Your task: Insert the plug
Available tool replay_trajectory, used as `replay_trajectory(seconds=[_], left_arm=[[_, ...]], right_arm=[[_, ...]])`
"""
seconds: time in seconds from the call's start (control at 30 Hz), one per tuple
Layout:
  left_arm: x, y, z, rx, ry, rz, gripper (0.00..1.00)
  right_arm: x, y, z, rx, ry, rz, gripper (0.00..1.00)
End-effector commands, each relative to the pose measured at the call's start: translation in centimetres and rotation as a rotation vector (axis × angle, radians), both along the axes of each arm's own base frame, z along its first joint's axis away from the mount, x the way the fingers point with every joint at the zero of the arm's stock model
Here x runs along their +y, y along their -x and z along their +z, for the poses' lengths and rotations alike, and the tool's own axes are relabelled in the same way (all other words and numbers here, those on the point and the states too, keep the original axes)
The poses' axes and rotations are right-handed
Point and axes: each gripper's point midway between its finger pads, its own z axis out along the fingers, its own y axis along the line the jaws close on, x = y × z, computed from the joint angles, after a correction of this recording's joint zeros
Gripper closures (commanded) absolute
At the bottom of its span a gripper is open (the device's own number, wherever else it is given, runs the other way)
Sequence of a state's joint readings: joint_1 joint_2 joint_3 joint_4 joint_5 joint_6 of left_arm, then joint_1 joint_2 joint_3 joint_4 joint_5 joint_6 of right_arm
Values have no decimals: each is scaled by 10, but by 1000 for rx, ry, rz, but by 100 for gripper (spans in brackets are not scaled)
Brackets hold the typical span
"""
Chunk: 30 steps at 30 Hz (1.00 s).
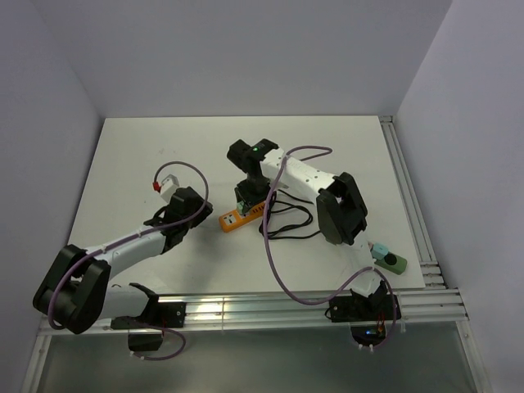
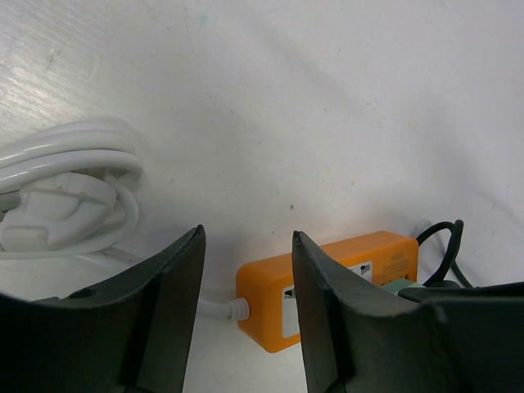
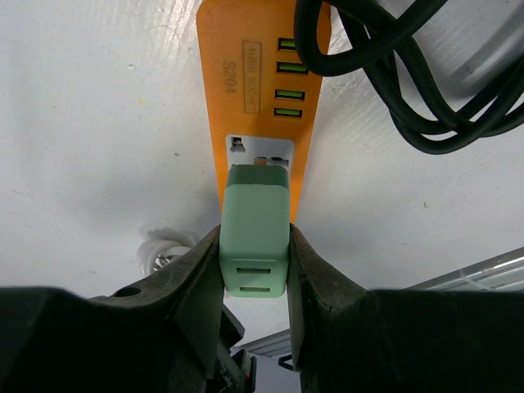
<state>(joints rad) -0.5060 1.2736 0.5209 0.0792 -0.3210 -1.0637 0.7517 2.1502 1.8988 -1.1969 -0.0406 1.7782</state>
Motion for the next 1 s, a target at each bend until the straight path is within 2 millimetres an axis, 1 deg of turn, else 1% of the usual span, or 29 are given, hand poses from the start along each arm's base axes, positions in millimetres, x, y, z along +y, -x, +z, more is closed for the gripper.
replay_trajectory(seconds=[0.0, 0.13, 0.2, 0.4, 0.53, 0.67, 0.7, 0.83, 0.87, 0.9, 0.93, 0.97], left_arm=[[-3, -4, 1, -24, 6, -4, 49], [-7, -4, -3, -14, 12, -18, 51], [-7, -4, -3, -14, 13, -19, 51], [-7, -4, -4, -19, 16, -19, 52], [-9, -2, -9, -8, 24, -27, 53], [-9, -2, -10, -5, 22, -25, 54], [-7, -2, -10, -5, 19, -22, 54], [-7, -2, -8, -15, 20, -20, 54], [-7, -2, -8, -15, 21, -18, 54], [-8, -2, -8, -14, 23, -22, 54], [-7, -1, -10, -9, 20, -22, 54], [-7, -2, -10, -7, 20, -19, 54]], right_arm=[[-5, -7, 3, -15, 30, 0, 100], [-4, -8, 7, -29, 26, -7, 100], [-5, -9, 5, -27, 28, -10, 100], [0, -14, 1, -22, 28, -3, 100], [1, -17, -2, -20, 32, -2, 100], [-3, -15, -6, -6, 47, -14, 100], [-6, -13, -10, 4, 56, -18, 100], [-7, -9, -15, 21, 58, -13, 100], [-8, -7, -22, 38, 72, -9, 100], [-7, -9, -20, 35, 68, -4, 100], [-9, -7, -22, 46, 85, 3, 100], [-7, -10, -24, 47, 89, 9, 100]])
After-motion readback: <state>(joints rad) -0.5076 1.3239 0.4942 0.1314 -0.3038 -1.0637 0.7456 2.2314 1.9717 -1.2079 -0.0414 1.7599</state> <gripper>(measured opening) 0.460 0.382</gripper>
